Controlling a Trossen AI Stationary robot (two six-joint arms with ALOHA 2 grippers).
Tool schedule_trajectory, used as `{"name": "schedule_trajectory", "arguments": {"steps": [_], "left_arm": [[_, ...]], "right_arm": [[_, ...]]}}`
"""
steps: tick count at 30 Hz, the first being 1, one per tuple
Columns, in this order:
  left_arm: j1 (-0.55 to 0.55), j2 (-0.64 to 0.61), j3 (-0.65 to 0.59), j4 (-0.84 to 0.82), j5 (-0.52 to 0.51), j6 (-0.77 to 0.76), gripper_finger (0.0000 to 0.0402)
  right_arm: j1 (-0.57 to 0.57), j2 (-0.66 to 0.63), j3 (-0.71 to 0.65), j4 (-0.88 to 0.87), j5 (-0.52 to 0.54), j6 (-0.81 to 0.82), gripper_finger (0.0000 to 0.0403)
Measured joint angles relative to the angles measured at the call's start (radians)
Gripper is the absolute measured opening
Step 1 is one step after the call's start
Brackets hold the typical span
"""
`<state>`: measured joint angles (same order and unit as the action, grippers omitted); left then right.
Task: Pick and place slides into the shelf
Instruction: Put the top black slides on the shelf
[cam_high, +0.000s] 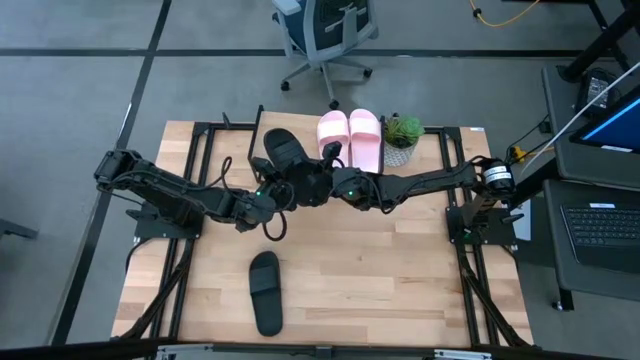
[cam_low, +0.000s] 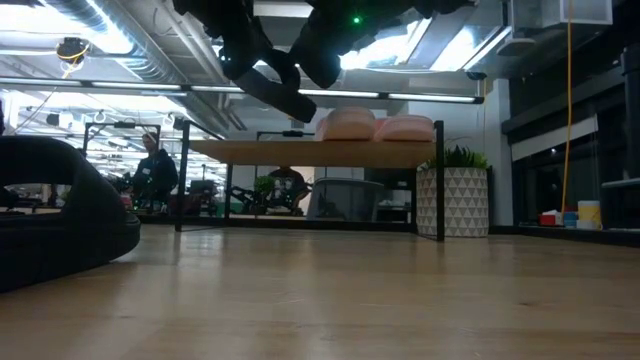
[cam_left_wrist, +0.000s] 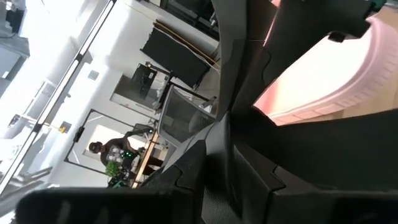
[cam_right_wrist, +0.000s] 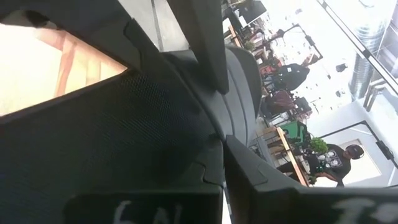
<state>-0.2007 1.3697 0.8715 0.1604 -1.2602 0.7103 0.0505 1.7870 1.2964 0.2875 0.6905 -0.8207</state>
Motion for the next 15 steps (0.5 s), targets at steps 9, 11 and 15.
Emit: {"name": "schedule_trajectory", "arguments": {"steps": [9, 11, 15], "left_arm": [[0.028, 0.000, 0.000, -0.010, -0.013, 0.001, 0.0067], [0.034, 0.000, 0.000, -0.011, -0.013, 0.001, 0.0067], [0.040, 0.000, 0.000, -0.012, -0.013, 0.001, 0.0064]], "right_arm": [[0.000, 0.000, 0.000, 0.009, 0.001, 0.000, 0.0002], [0.000, 0.000, 0.000, 0.009, 0.001, 0.001, 0.0002], [0.000, 0.000, 0.000, 0.009, 0.001, 0.001, 0.0002]]}}
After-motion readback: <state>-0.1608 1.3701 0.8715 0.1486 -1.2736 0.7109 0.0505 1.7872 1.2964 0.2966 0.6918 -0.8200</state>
